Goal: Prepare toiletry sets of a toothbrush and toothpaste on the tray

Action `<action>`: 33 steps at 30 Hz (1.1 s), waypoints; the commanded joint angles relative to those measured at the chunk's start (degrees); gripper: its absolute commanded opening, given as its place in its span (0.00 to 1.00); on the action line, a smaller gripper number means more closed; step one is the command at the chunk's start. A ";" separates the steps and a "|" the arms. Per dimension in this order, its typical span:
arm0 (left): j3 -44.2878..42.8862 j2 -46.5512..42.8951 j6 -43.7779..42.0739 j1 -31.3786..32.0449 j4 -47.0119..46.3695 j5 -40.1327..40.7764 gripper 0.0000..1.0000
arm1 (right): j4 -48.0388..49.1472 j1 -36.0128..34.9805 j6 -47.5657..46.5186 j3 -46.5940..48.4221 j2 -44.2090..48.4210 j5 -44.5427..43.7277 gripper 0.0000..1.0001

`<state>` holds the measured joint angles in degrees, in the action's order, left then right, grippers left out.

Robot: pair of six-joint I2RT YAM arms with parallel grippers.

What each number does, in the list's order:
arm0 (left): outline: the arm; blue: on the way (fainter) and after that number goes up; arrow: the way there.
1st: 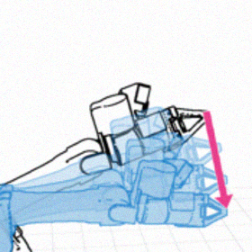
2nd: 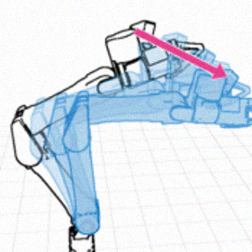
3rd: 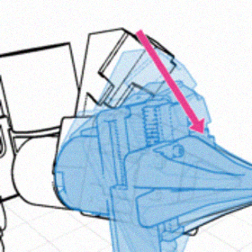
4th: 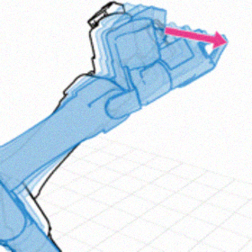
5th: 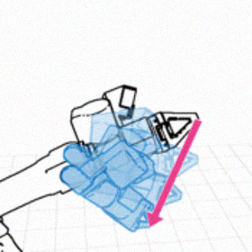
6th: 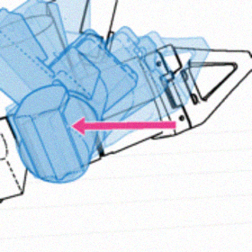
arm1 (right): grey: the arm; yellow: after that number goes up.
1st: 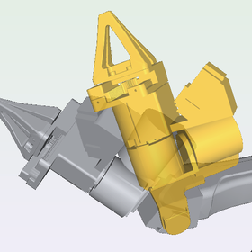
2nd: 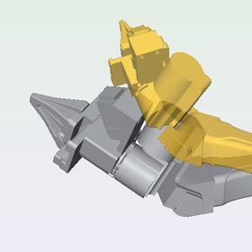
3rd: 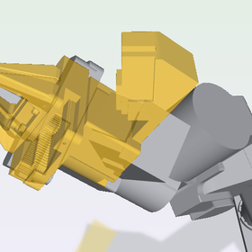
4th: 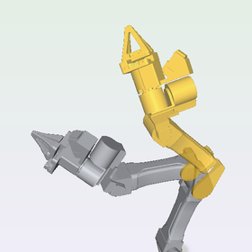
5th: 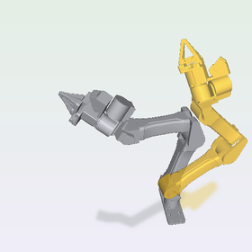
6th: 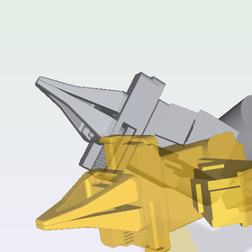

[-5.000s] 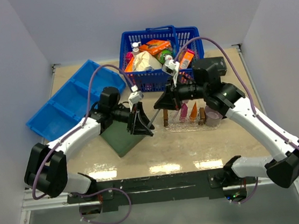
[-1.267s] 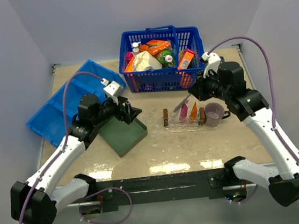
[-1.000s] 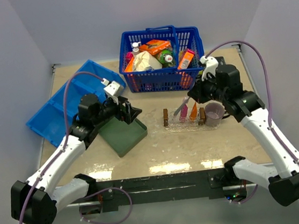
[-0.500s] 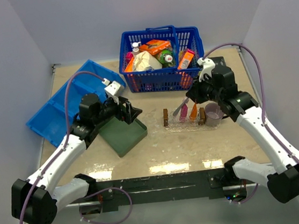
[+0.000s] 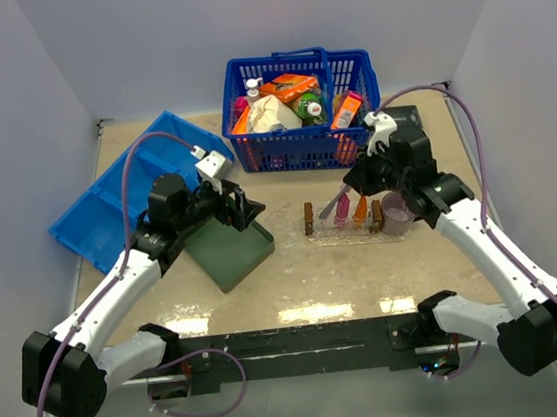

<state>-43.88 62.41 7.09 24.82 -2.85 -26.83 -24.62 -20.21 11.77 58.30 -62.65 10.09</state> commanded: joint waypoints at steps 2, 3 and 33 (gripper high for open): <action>-0.51 0.25 0.73 -0.21 -1.89 -0.94 0.99 | 3.79 -0.36 1.24 -1.26 0.16 0.81 0.00; -0.51 0.34 0.64 -0.21 -1.89 -0.94 0.99 | 3.79 -0.45 1.41 -1.35 0.16 0.81 0.00; -0.42 0.25 0.82 -0.21 -2.16 -1.74 0.99 | 3.09 -4.31 2.29 -3.63 0.86 -5.25 0.04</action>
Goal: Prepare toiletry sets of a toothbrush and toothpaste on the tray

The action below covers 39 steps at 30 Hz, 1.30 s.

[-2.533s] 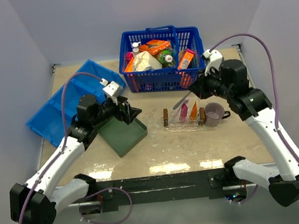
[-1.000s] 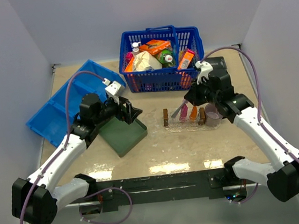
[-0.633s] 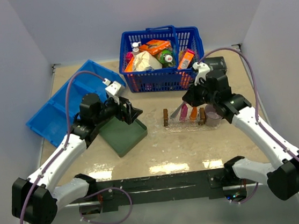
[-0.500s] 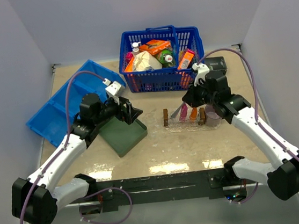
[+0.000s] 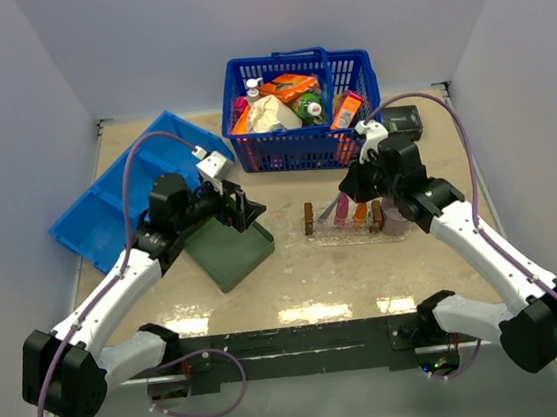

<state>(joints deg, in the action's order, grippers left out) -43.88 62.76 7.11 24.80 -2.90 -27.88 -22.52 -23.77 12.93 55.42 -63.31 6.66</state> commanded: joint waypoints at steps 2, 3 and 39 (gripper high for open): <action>-0.42 0.08 0.80 -0.19 -2.20 -0.86 0.99 | 1.08 -1.10 1.31 -1.01 1.70 -2.17 0.04; -0.42 -0.01 0.80 -0.19 -2.20 -0.95 0.99 | 1.08 -1.19 1.48 -1.19 1.61 -2.35 0.04; -0.33 -0.01 1.06 -0.19 -2.29 -1.30 0.99 | 1.87 -2.51 1.75 -4.27 2.05 -5.34 0.26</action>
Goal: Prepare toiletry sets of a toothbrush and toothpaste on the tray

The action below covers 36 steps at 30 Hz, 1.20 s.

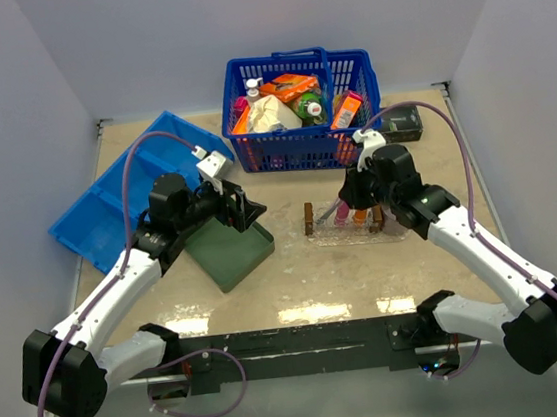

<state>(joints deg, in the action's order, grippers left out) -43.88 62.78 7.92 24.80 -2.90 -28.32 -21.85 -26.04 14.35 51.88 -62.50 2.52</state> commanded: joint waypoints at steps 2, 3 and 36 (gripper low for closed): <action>-0.33 -0.03 0.25 -0.19 -2.29 -0.86 0.99 | 1.19 -0.33 0.33 -0.73 1.24 -1.29 0.30; -0.33 -0.12 0.25 -0.19 -2.29 -0.86 0.99 | 1.28 -0.41 0.33 -0.73 1.15 -1.29 0.31; -0.33 0.23 0.34 -0.19 -2.38 -1.13 0.99 | -0.57 -1.03 0.94 2.35 2.47 -1.38 0.49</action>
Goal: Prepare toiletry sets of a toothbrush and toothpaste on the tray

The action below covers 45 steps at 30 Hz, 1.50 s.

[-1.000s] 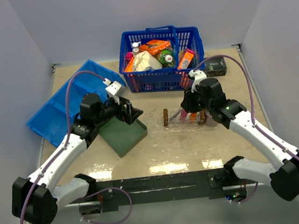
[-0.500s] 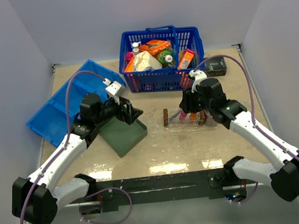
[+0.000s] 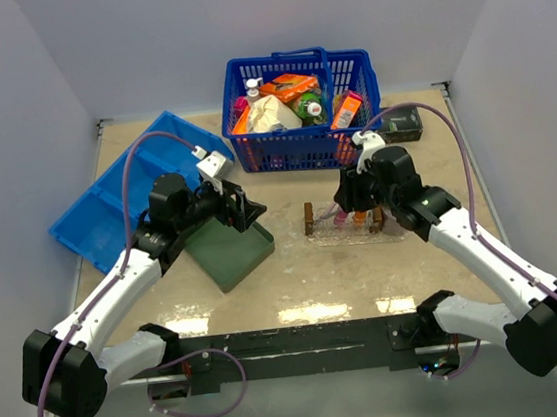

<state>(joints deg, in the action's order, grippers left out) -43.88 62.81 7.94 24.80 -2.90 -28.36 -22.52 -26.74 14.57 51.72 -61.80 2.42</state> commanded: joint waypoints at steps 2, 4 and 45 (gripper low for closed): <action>-0.33 0.30 0.40 -0.19 -2.38 -1.17 0.99 | 0.20 -0.50 0.73 2.68 2.03 -1.10 0.49; -0.33 0.47 0.40 -0.19 -2.38 -1.26 0.99 | 0.20 -0.42 0.81 2.94 2.21 -1.18 0.49; 0.55 -7.08 7.61 -6.08 0.17 25.80 1.00 | 6.00 15.05 4.50 5.58 3.26 1.03 0.75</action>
<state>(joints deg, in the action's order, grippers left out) -43.38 58.67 12.73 19.90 -1.78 -11.27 -19.62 -14.04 17.52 55.77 -60.20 4.99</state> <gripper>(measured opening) 0.997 0.743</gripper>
